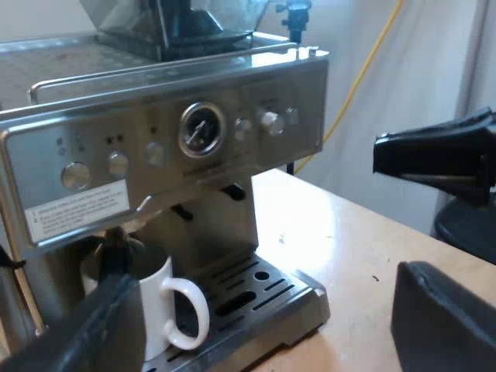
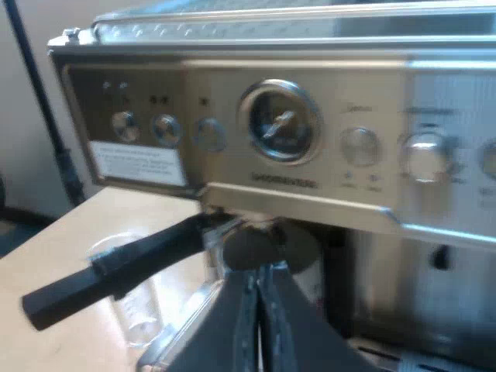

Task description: Place mug into machine

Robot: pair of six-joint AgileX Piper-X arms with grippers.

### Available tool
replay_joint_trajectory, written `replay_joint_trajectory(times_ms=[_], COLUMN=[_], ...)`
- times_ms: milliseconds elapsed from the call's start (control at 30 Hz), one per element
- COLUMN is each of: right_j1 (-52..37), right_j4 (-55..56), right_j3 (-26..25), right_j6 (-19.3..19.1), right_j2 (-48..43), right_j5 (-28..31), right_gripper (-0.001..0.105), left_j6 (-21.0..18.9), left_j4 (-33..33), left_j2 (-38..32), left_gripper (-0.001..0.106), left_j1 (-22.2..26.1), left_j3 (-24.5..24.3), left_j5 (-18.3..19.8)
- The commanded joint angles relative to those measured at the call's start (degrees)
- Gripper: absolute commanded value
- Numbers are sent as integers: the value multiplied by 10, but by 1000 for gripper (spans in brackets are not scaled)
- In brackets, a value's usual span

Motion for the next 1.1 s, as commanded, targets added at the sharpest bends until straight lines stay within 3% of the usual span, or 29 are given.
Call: replay_joint_trajectory(times_ms=[33, 367, 500, 700, 1100], right_j1=[0, -3, -24, -56, -64], right_j4=[-3, -3, -3, -3, -4], right_j3=[-27, -114, -145, -187, -257], right_j6=[-7, -27, -28, -29, -33], right_j2=[27, 149, 186, 223, 308], right_j5=[-9, -11, -43, -82, -75], right_gripper=[0, 0, 0, 0, 0], left_j6=[-4, -4, -4, -4, -9], left_j4=[-16, -86, -108, -110, -110], left_j2=[21, 126, 148, 150, 150], left_gripper=[68, 68, 68, 68, 68], left_j1=[2, 2, 2, 2, 2], left_j3=[-2, -2, -2, -2, -2], left_j5=[-9, -1, 1, 17, 21])
